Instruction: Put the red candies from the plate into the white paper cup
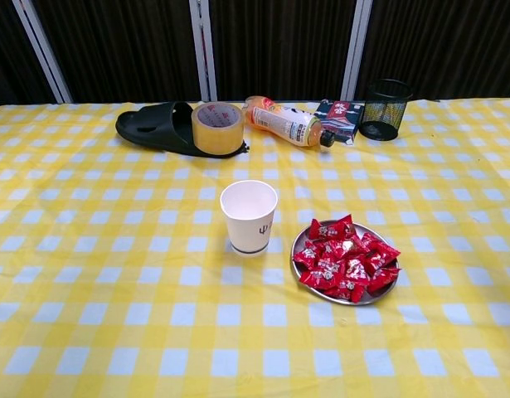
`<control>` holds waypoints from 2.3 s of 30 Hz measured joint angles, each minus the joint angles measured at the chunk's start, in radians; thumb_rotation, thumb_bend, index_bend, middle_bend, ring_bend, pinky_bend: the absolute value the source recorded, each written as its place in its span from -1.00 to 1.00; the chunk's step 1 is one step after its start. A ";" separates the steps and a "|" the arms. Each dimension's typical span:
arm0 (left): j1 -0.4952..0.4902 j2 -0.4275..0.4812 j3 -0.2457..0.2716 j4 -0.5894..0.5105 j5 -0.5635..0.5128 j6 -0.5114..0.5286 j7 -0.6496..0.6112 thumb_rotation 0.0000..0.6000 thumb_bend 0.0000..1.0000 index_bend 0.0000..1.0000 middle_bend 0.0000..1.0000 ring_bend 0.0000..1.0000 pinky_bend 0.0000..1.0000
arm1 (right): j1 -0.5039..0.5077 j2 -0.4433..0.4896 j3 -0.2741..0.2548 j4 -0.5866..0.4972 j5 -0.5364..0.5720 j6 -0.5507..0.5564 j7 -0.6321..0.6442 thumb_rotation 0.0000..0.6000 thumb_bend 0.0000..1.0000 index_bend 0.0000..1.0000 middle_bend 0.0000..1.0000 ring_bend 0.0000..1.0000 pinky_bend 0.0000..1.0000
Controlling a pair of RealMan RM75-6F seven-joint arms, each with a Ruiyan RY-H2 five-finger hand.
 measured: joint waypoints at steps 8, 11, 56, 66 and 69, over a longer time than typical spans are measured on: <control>0.000 0.007 0.003 0.001 0.004 -0.003 -0.018 1.00 -0.93 -1.00 -1.00 -1.00 -1.00 | 0.084 -0.076 0.029 -0.104 0.149 -0.134 -0.189 1.00 -0.36 -1.00 -0.92 0.36 0.57; -0.001 0.010 0.004 0.000 0.004 -0.007 -0.024 1.00 -0.93 -1.00 -1.00 -1.00 -1.00 | 0.110 -0.119 0.032 -0.125 0.204 -0.167 -0.269 1.00 -0.36 -1.00 -0.91 0.36 0.57; -0.004 0.028 0.003 -0.015 -0.018 -0.030 -0.070 1.00 -0.93 -1.00 -1.00 -1.00 -1.00 | 0.359 -0.536 0.063 0.044 0.612 -0.236 -0.603 1.00 -0.37 -0.71 -0.64 0.38 0.57; -0.005 0.030 0.003 -0.015 -0.019 -0.032 -0.077 1.00 -0.93 -1.00 -1.00 -1.00 -1.00 | 0.390 -0.559 0.057 0.081 0.649 -0.236 -0.613 1.00 -0.37 -0.46 -0.57 0.38 0.57; -0.005 0.030 0.003 -0.016 -0.020 -0.033 -0.078 1.00 -0.93 -1.00 -1.00 -1.00 -1.00 | 0.399 -0.566 0.061 0.091 0.657 -0.237 -0.608 1.00 -0.36 -0.41 -0.54 0.38 0.57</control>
